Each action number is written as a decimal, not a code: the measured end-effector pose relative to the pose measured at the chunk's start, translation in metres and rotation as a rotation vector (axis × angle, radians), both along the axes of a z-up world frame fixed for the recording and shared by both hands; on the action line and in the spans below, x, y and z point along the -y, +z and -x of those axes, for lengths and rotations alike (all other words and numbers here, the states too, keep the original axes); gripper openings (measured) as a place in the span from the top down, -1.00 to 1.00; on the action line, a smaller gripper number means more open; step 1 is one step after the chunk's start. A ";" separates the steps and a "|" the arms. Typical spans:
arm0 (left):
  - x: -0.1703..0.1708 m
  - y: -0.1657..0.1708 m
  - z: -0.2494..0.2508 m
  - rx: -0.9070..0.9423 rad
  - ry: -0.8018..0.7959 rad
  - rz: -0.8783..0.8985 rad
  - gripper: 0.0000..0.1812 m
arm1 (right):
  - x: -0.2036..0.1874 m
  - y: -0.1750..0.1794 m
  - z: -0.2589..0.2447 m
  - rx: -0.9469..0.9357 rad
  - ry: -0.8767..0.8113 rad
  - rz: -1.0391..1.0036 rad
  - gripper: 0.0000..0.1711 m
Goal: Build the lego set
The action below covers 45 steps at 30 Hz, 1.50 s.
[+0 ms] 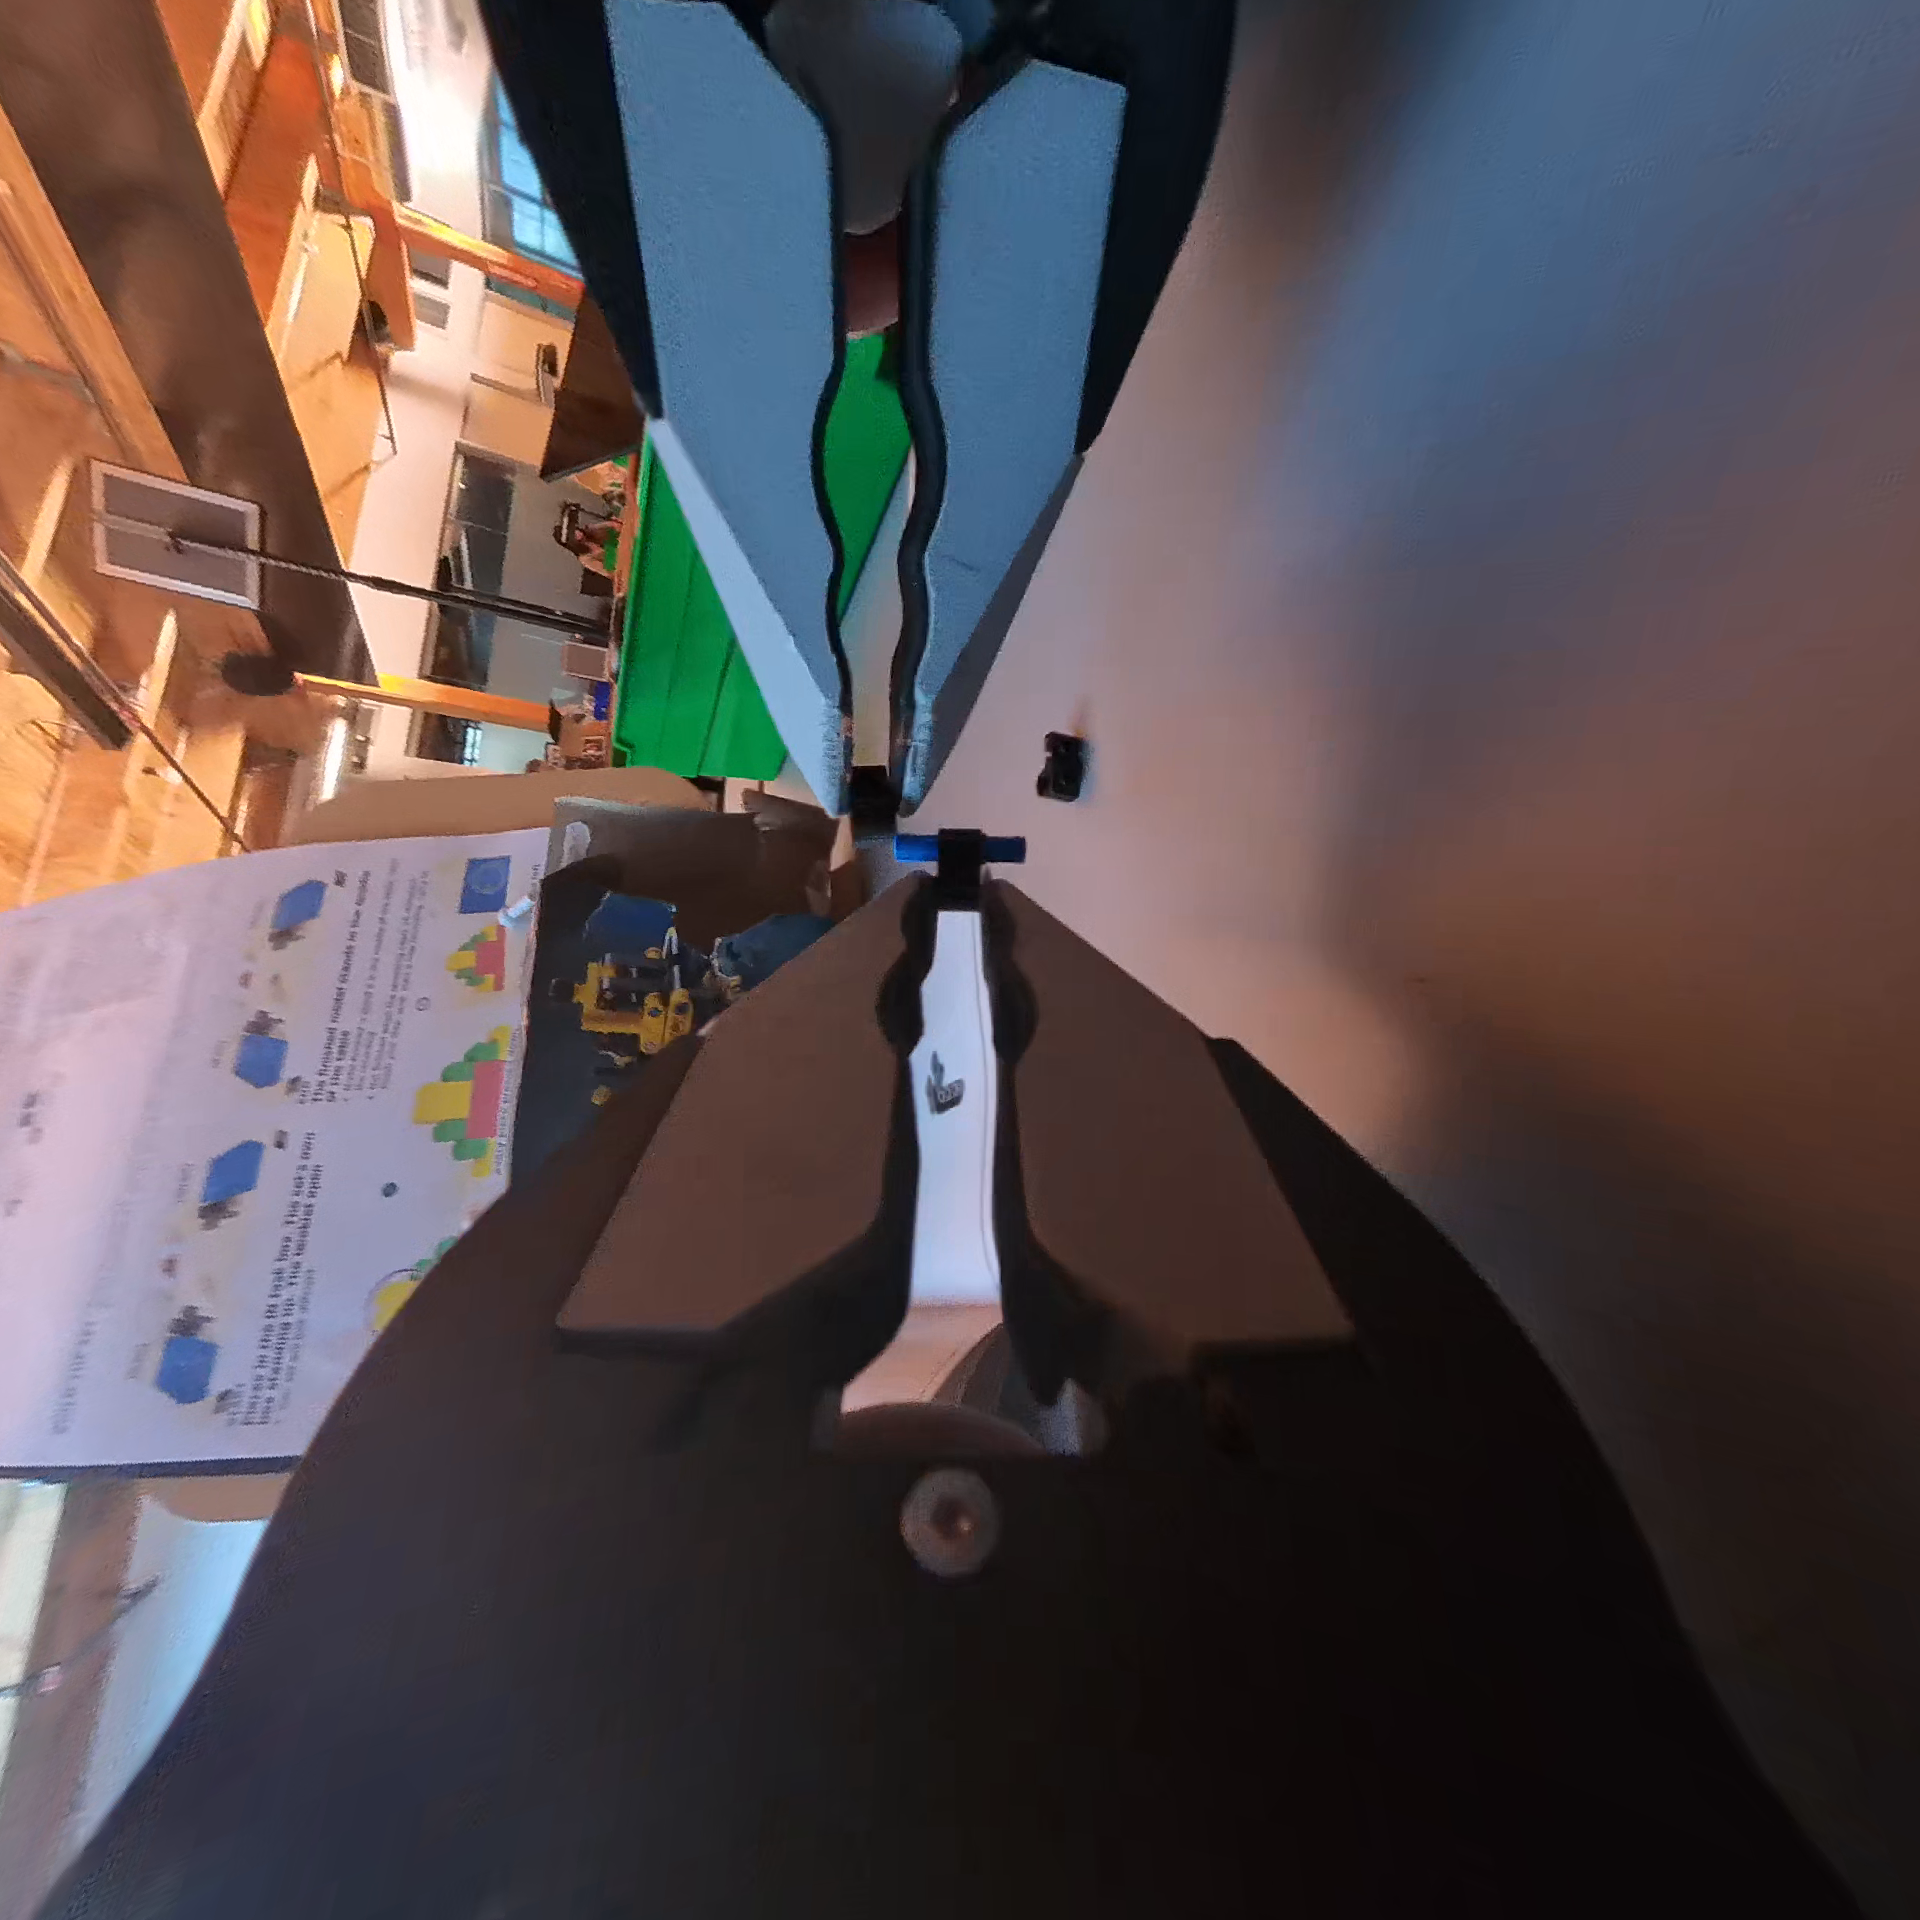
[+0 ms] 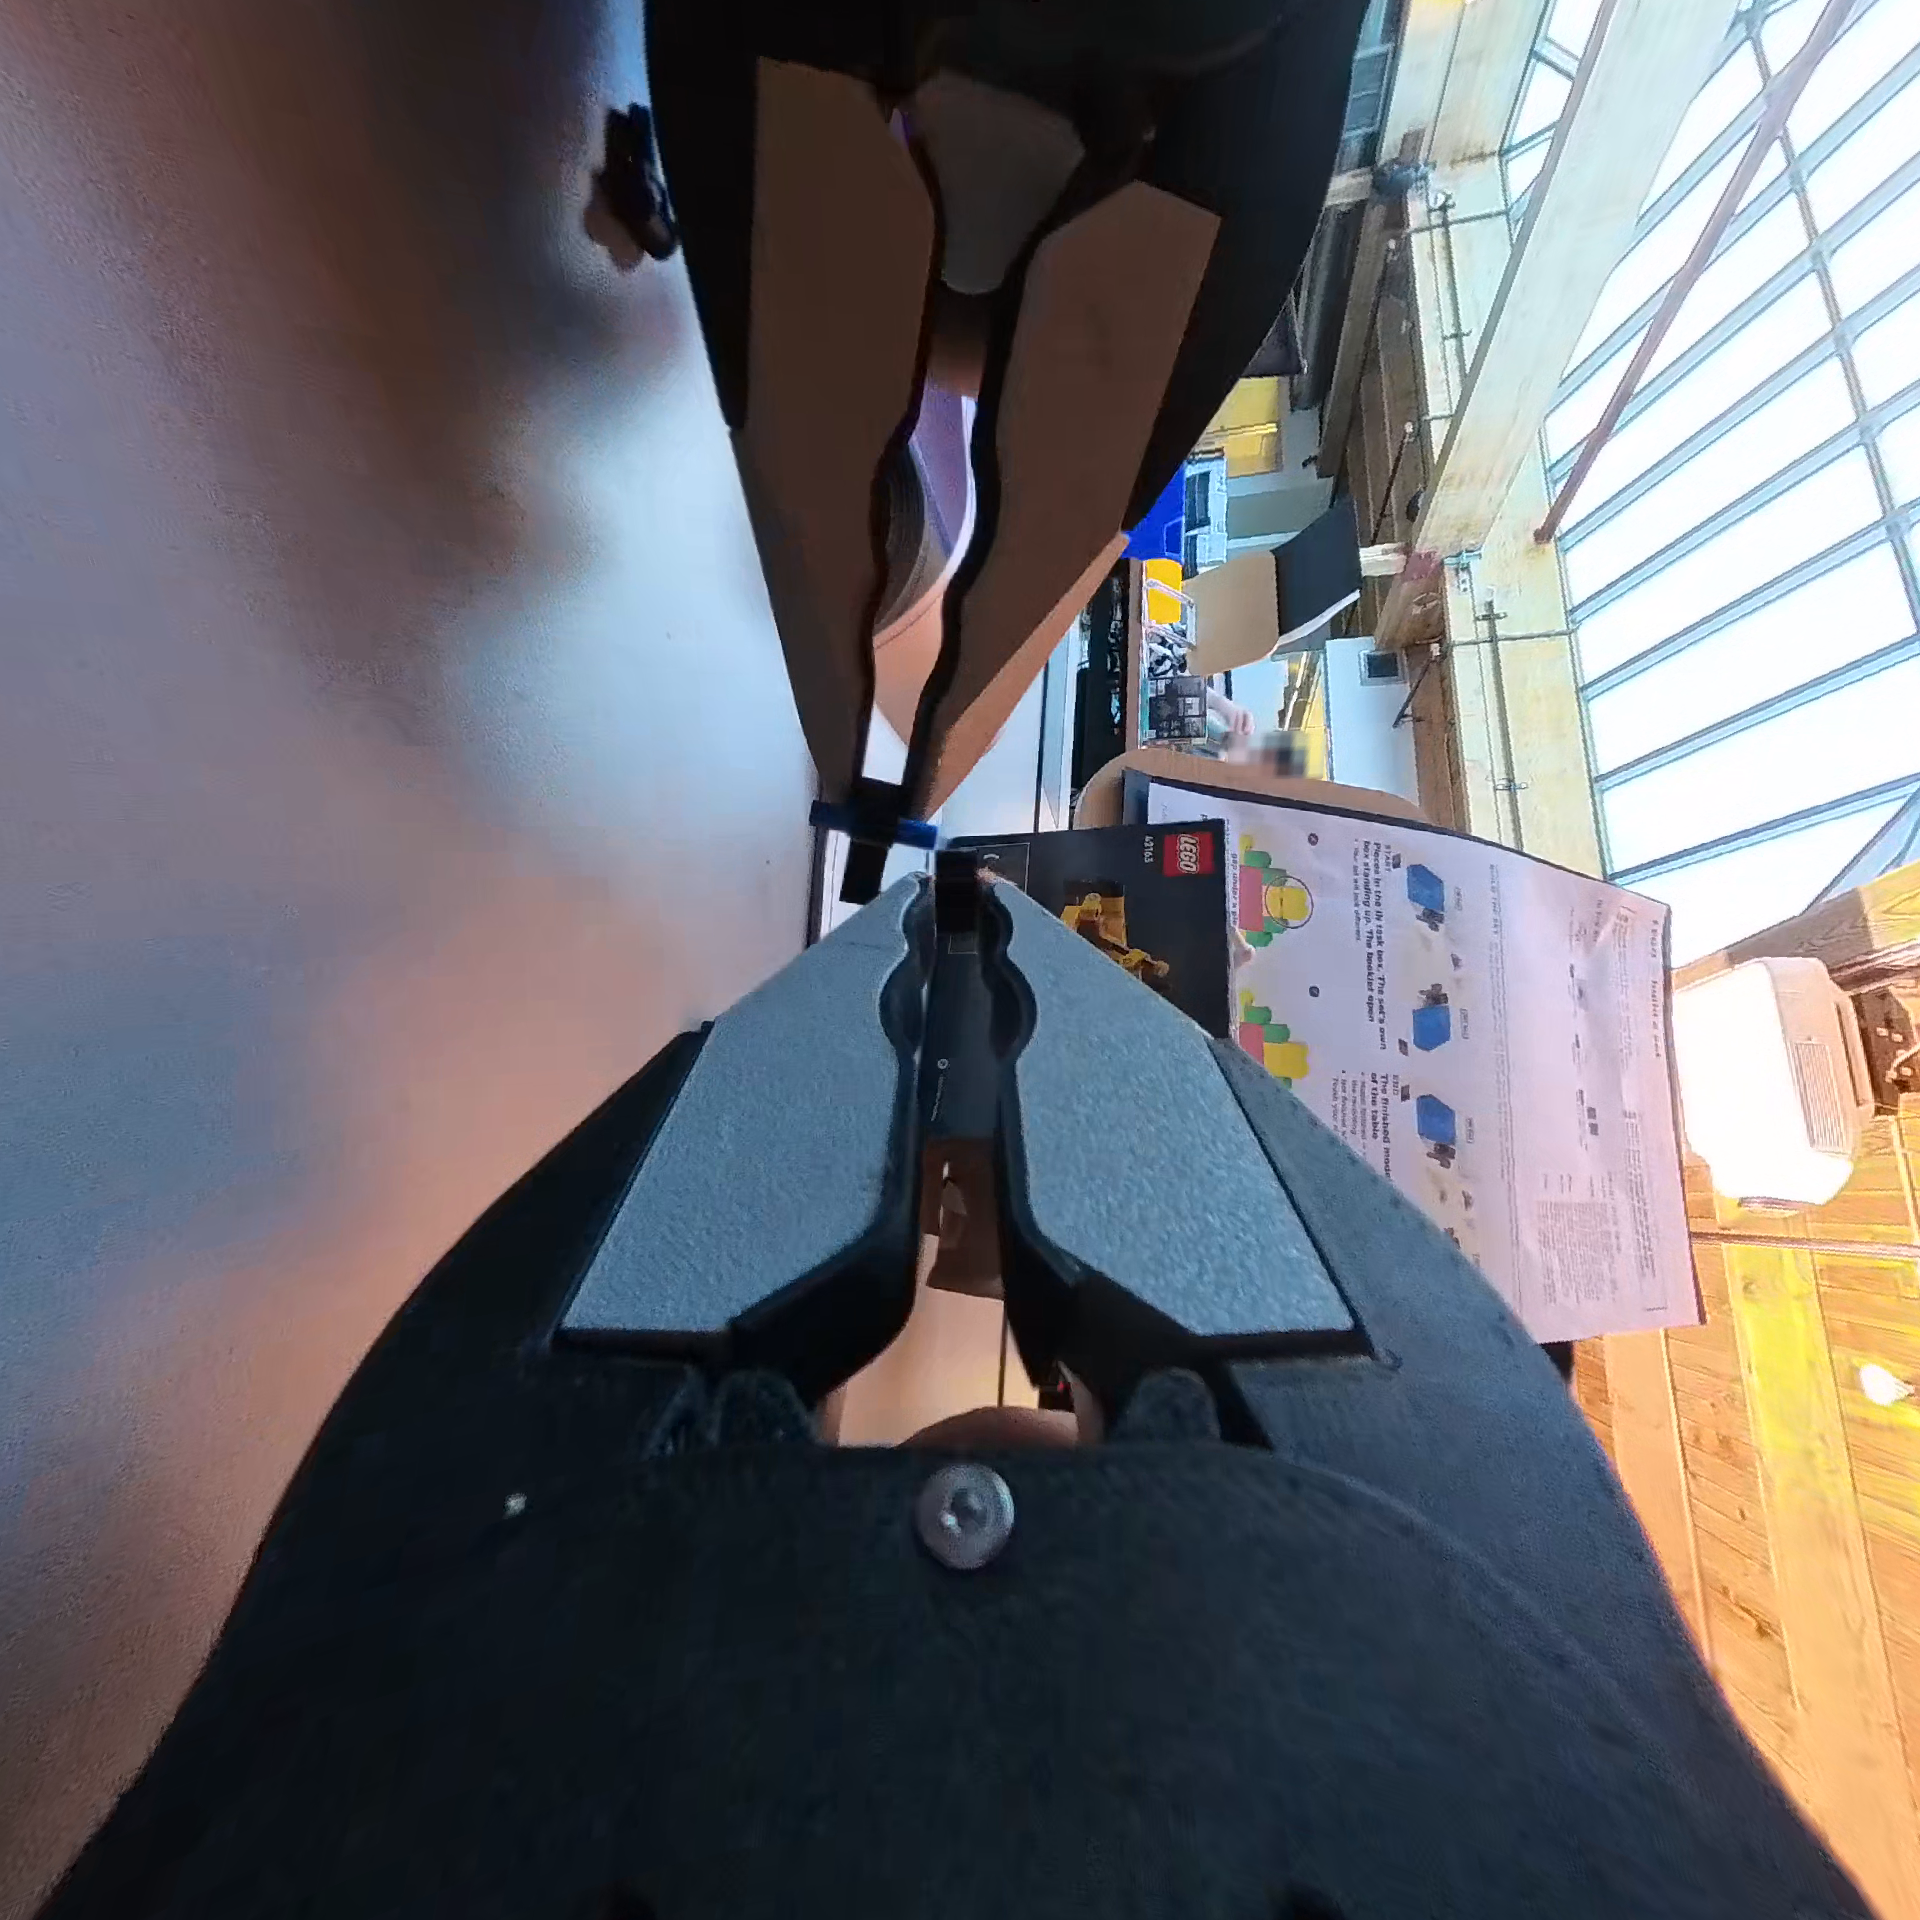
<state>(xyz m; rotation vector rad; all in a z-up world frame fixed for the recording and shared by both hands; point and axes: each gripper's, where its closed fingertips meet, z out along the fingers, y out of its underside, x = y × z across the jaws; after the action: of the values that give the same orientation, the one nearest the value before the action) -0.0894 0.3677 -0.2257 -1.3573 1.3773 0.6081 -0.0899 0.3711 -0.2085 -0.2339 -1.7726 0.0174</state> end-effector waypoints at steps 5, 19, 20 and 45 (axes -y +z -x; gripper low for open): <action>0.000 -0.003 -0.001 -0.063 0.003 -0.023 0.94 | 0.002 -0.002 0.001 0.007 0.007 0.017 0.95; -0.005 0.004 0.006 0.276 0.013 0.123 0.94 | -0.012 0.000 0.000 0.048 0.017 0.347 0.95; -0.005 0.004 0.007 0.281 0.014 0.123 0.94 | -0.012 -0.003 0.000 0.067 0.021 0.363 0.95; -0.005 -0.007 0.019 0.259 0.061 0.188 0.94 | -0.036 -0.060 -0.020 0.533 -0.133 0.930 0.97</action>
<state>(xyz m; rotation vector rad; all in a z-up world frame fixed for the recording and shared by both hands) -0.1085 0.3731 -0.2331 -1.5733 1.2088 0.3338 -0.0702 0.4067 -0.2685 -1.1048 -2.1590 0.7529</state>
